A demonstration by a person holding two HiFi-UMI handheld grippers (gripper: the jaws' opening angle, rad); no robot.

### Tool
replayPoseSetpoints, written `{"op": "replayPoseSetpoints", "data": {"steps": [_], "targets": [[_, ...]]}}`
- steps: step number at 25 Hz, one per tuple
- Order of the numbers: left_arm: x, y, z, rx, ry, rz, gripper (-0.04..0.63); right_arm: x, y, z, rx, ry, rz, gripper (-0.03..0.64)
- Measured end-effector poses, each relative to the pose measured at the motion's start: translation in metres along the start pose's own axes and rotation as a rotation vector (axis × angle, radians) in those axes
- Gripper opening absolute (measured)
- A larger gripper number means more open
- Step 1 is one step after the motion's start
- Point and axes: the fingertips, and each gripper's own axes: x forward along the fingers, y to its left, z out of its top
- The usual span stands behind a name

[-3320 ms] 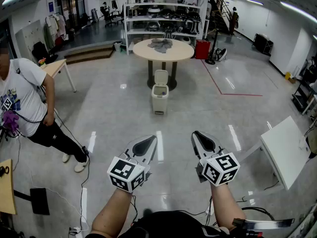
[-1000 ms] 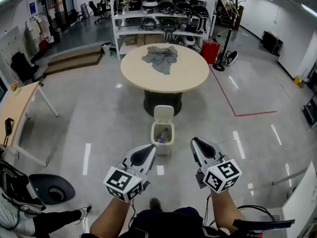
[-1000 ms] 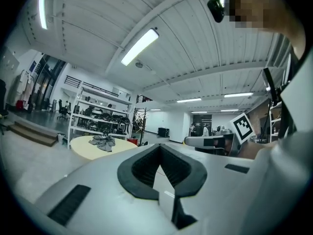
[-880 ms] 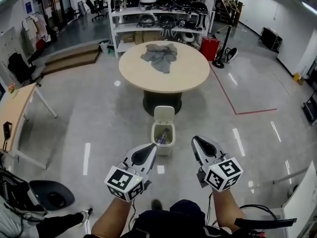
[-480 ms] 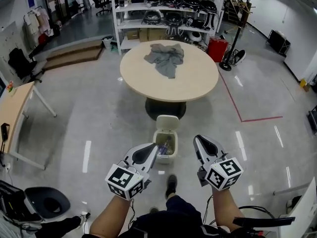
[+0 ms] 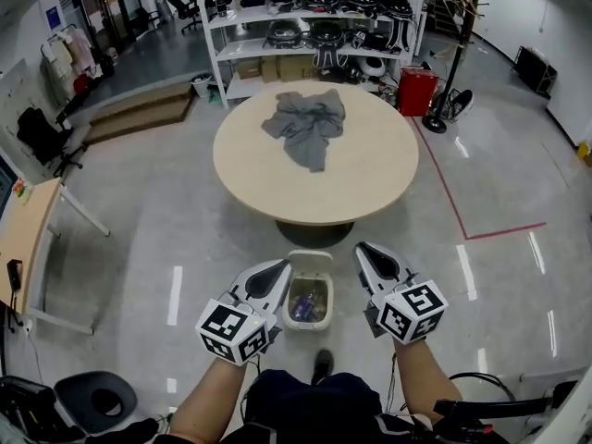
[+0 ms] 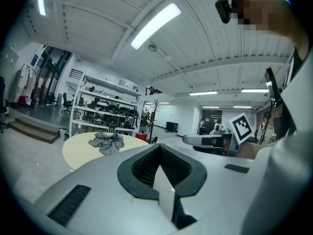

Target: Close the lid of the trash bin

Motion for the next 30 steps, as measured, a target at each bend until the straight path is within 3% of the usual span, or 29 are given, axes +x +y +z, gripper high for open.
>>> {"op": "replayPoseSetpoints", "data": {"steps": [10, 17, 25, 30], "targets": [[0.077, 0.077, -0.041, -0.062, 0.135, 0.013, 0.000, 0.076, -0.063, -0.044, 0.080, 0.119, -0.056, 0.011], [0.121, 0.146, -0.140, -0.117, 0.279, 0.052, 0.000, 0.124, -0.107, -0.141, 0.152, 0.272, -0.092, 0.011], [0.163, 0.189, -0.262, -0.260, 0.430, 0.060, 0.000, 0.158, -0.137, -0.272, 0.235, 0.434, -0.121, 0.011], [0.181, 0.212, -0.314, -0.258, 0.498, 0.087, 0.000, 0.179, -0.144, -0.330, 0.299, 0.474, -0.133, 0.011]]}}
